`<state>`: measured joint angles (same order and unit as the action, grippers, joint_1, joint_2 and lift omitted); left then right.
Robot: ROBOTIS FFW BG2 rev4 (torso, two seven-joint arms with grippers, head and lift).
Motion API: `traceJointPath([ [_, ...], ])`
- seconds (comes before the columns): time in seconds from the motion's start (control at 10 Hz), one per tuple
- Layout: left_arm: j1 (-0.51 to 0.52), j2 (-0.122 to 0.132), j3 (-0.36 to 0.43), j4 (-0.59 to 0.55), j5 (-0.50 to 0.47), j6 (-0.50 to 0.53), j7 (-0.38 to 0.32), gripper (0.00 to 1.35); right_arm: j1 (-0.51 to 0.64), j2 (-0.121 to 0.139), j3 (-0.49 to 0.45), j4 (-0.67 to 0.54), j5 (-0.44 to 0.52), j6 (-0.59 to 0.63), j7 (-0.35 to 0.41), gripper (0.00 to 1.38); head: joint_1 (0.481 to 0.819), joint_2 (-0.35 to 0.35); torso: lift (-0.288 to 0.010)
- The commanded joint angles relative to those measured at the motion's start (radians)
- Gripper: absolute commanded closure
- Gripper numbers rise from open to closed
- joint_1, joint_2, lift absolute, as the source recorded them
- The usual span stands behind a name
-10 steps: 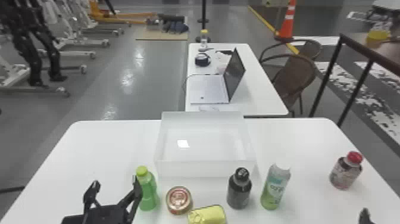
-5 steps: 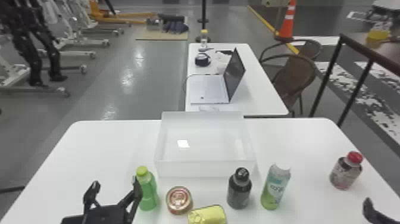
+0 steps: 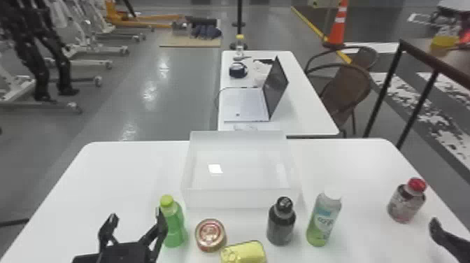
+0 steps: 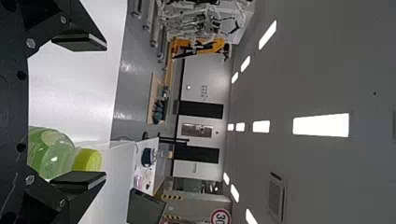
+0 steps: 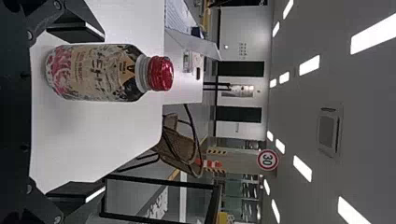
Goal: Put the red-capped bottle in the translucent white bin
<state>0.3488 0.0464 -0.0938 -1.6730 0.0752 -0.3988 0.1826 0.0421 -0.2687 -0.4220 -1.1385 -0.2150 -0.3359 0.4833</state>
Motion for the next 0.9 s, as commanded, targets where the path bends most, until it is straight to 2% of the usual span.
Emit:
traceJointPath([
  [0.0,-0.002,-0.008,0.005,0.002,-0.002,0.000,-0.011,0.30,-0.031,-0.037,0.000,0.040,-0.004,0.018,0.038,0.17,0.549,0.000,-0.100],
  [0.3,-0.005,-0.016,0.008,0.012,-0.002,-0.009,-0.020,0.30,-0.090,-0.055,0.000,0.145,0.013,0.018,0.104,0.17,0.549,0.000,-0.100],
  [0.5,-0.005,-0.028,0.017,0.021,-0.003,-0.025,-0.034,0.30,-0.100,-0.060,0.000,0.177,0.025,0.018,0.110,0.17,0.549,0.000,-0.100],
  [0.8,-0.007,-0.033,0.020,0.024,-0.003,-0.031,-0.038,0.30,-0.140,-0.063,0.000,0.203,0.066,0.021,0.110,0.17,0.549,0.000,-0.100],
])
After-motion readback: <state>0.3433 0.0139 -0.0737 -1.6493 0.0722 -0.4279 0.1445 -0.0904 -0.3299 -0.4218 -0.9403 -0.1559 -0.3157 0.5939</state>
